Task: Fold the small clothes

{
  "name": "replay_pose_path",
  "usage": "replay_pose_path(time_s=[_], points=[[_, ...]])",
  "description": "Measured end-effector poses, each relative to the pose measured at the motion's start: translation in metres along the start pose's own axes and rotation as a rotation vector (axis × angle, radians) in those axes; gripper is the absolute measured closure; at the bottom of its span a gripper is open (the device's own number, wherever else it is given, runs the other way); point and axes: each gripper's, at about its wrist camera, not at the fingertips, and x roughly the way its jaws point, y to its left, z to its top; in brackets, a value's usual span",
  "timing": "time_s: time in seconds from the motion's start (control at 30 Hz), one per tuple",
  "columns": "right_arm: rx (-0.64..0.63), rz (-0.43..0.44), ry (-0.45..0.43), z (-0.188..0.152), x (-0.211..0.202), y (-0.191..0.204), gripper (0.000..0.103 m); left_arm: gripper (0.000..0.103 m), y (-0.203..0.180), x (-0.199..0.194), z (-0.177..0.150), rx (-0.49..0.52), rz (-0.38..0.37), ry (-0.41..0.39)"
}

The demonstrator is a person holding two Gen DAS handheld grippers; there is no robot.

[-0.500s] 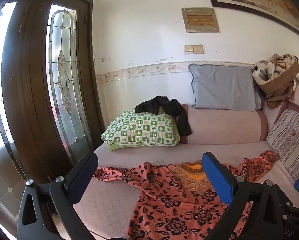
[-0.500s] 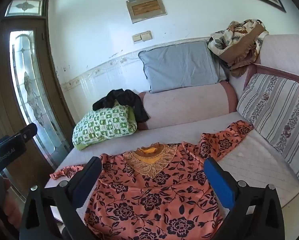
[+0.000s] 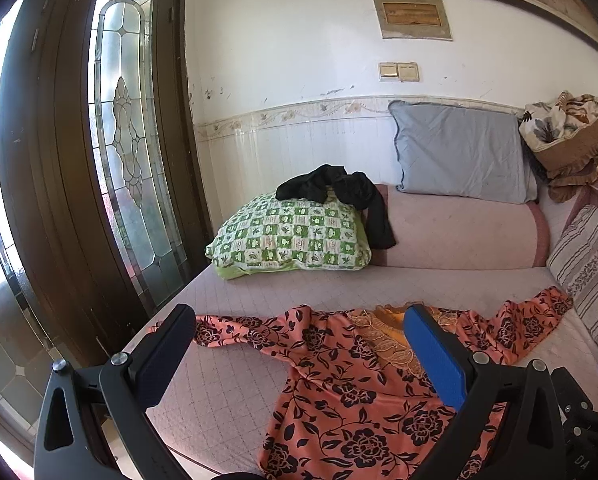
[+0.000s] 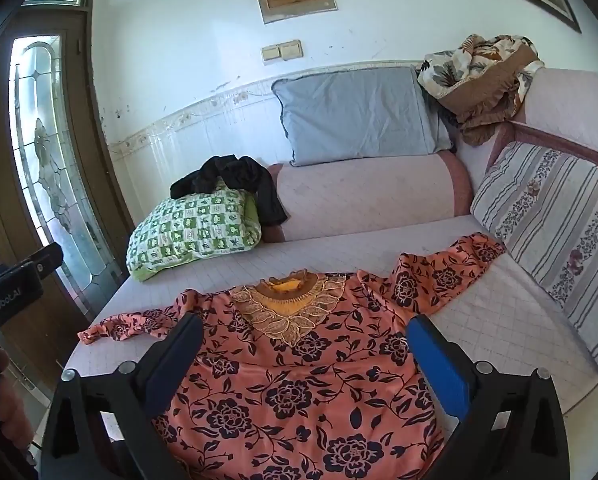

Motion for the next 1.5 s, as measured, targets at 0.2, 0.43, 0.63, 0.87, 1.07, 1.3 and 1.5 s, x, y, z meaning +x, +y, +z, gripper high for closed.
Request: replay_pose_path(time_s=[0.2,0.43,0.63,0.87,1.07,1.3,1.5], points=[[-0.009,-0.007,0.009,-0.001,0.008,-0.001,0.0,0.0,-0.003,0.01,-0.003,0.003,0.0,0.016],[0.001,-0.007,0.025,-0.003,0.016,-0.005,0.0,0.0,-0.008,0.015,-0.007,0.013,-0.007,0.027],[0.01,-0.014,0.03,-0.006,0.019,-0.008,0.0,0.0,-0.012,0.018,-0.01,0.018,-0.018,0.038],[0.026,-0.022,0.061,-0.01,0.029,-0.014,0.0,0.0,-0.016,0.028,-0.018,0.028,-0.023,0.064],[0.035,-0.026,0.079,-0.013,0.036,-0.017,0.0,0.0,-0.015,0.036,-0.022,0.025,-0.025,0.082],[0.035,-0.033,0.094,-0.016,0.042,-0.016,0.0,0.0,-0.017,0.042,-0.026,0.025,-0.03,0.096],[0.037,-0.035,0.114,-0.019,0.049,-0.017,0.0,0.0,-0.02,0.049,-0.031,0.033,-0.035,0.115]])
